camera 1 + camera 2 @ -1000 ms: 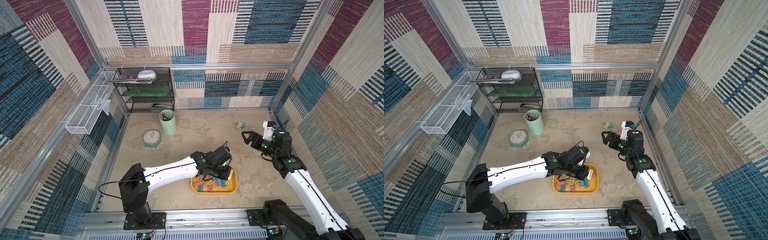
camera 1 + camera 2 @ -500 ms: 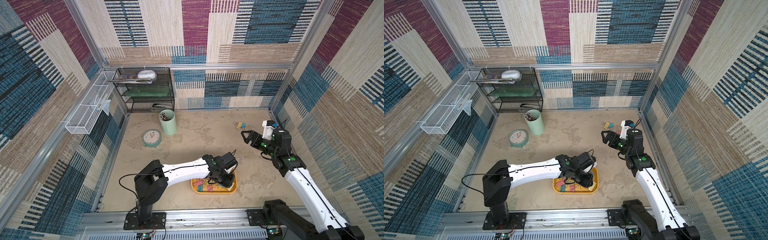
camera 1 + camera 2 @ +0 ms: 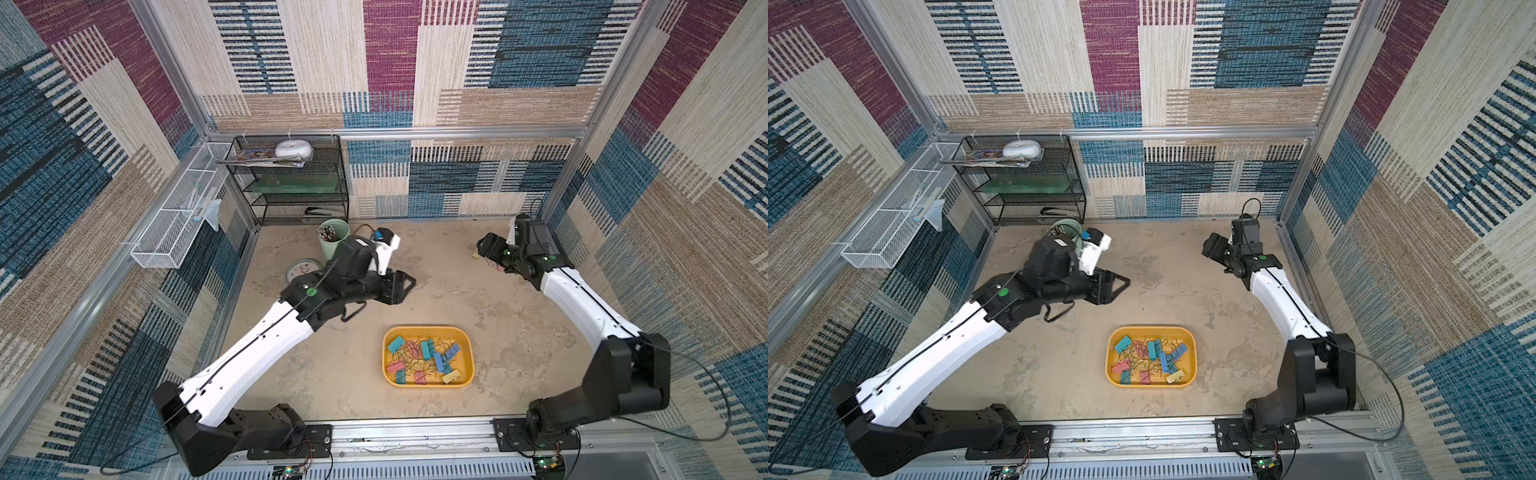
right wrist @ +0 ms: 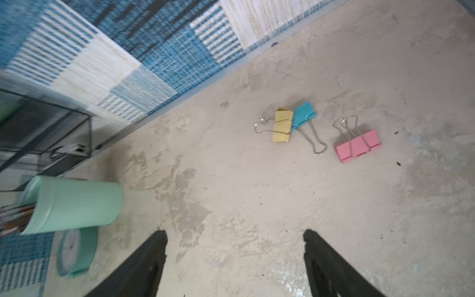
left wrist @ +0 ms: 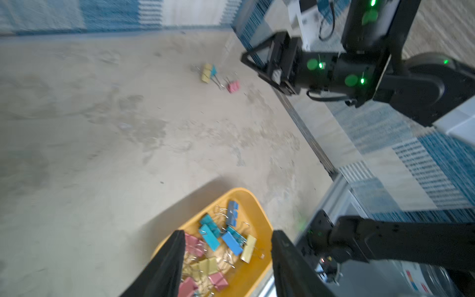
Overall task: Put the binder clips in the storage box
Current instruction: Pick up the binder clip at the center of the board.
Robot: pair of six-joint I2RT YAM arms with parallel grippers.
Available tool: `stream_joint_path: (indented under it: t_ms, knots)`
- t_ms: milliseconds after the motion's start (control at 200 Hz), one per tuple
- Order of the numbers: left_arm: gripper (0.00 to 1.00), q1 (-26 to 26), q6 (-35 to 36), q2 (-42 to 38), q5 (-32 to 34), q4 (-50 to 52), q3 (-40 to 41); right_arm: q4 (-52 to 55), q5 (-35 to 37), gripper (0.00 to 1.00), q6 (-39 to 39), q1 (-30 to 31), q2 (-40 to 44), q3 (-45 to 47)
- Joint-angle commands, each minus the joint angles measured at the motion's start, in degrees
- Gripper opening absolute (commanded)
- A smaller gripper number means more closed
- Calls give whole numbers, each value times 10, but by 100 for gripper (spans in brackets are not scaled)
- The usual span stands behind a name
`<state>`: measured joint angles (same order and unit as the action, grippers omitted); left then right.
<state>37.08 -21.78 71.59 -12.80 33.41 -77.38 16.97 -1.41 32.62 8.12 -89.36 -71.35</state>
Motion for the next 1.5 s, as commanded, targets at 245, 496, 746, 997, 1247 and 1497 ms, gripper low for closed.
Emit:
stream_joint_path:
  t_ms: [245, 496, 746, 997, 1247, 1497]
  knots:
    - [99, -165, -28, -40, -277, -149, 115, 85, 161, 66, -21, 29, -265, -221]
    - [99, -189, -7, -48, -294, -149, 120, 188, 204, 63, -46, 44, -432, -430]
    - [99, -225, -62, -49, -337, -211, 149, 197, 227, 44, -49, 49, -447, -425]
    - [99, -229, -54, -47, -343, -215, 151, 166, 219, 11, -52, 50, -404, -360]
    - [99, -229, -59, -36, -369, -239, 157, 112, 184, 0, -68, 59, -284, -240]
    - [100, -188, -38, -46, -321, -247, 171, 52, 45, 0, -75, 93, -72, -67]
